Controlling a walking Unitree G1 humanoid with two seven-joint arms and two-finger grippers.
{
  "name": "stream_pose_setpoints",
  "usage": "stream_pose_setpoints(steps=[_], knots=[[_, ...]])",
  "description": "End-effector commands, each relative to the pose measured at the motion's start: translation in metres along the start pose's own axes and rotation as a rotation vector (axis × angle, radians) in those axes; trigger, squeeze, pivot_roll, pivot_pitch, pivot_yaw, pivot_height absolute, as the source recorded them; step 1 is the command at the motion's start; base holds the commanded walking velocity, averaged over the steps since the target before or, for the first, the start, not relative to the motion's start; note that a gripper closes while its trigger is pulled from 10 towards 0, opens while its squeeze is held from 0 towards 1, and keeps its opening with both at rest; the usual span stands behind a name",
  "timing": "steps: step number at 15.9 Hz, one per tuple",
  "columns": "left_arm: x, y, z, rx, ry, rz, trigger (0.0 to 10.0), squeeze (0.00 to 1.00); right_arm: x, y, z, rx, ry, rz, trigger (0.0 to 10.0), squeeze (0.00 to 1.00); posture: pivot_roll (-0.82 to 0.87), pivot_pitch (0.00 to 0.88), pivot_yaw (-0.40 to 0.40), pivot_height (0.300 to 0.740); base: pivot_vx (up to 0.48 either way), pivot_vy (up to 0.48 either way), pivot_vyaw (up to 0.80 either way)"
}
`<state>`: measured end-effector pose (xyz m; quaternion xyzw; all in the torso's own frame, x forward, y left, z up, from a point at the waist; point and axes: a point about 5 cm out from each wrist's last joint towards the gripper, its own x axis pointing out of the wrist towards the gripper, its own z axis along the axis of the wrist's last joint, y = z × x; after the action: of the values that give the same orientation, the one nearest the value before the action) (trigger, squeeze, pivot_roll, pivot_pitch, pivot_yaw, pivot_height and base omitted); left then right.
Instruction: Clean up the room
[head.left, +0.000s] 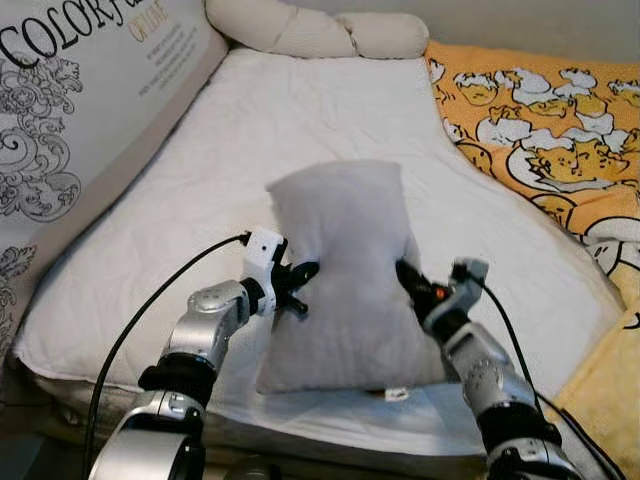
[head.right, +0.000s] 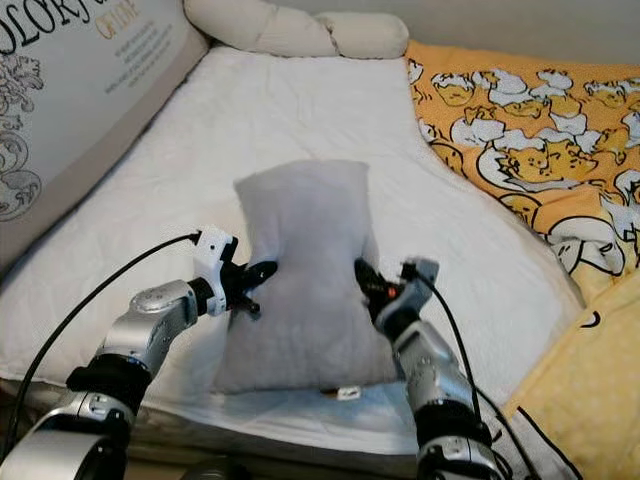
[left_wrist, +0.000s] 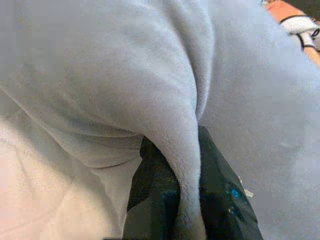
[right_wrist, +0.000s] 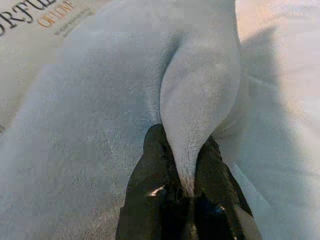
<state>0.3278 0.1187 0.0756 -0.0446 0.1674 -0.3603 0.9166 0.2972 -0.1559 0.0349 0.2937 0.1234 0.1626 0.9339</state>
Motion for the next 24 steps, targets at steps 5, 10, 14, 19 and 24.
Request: stream_pose_setpoints(steps=[5, 10, 14, 19, 24], knots=[[0.005, -0.010, 0.030, 0.218, -0.082, 0.068, 10.0, 0.00, 0.006, 0.013, 0.024, -0.093, -0.126, -0.039, 10.0, 0.00, 0.04, 0.000, 0.037, 0.740, 0.000, 0.000, 0.00], [0.001, -0.002, 0.042, 0.198, -0.153, 0.195, 10.0, 0.00, 0.003, 0.021, 0.025, -0.088, -0.156, -0.030, 10.0, 0.00, 0.04, 0.000, 0.038, 0.740, 0.000, 0.000, 0.00], [-0.001, 0.002, 0.041, 0.235, -0.135, 0.256, 10.0, 0.00, 0.005, 0.028, 0.021, -0.072, -0.140, -0.027, 10.0, 0.00, 0.04, 0.000, 0.037, 0.740, 0.000, 0.258, -0.40], [-0.002, 0.007, 0.046, 0.255, -0.137, 0.280, 10.0, 0.00, 0.006, 0.026, 0.022, -0.090, -0.146, -0.058, 10.0, 0.00, 0.05, 0.000, 0.036, 0.740, 0.000, 0.380, 0.00], [-0.001, 0.008, 0.047, 0.271, -0.136, 0.288, 10.0, 0.00, 0.006, 0.026, 0.021, -0.089, -0.143, -0.061, 10.0, 0.00, 0.04, 0.000, 0.035, 0.740, 0.000, 0.380, 0.00]])
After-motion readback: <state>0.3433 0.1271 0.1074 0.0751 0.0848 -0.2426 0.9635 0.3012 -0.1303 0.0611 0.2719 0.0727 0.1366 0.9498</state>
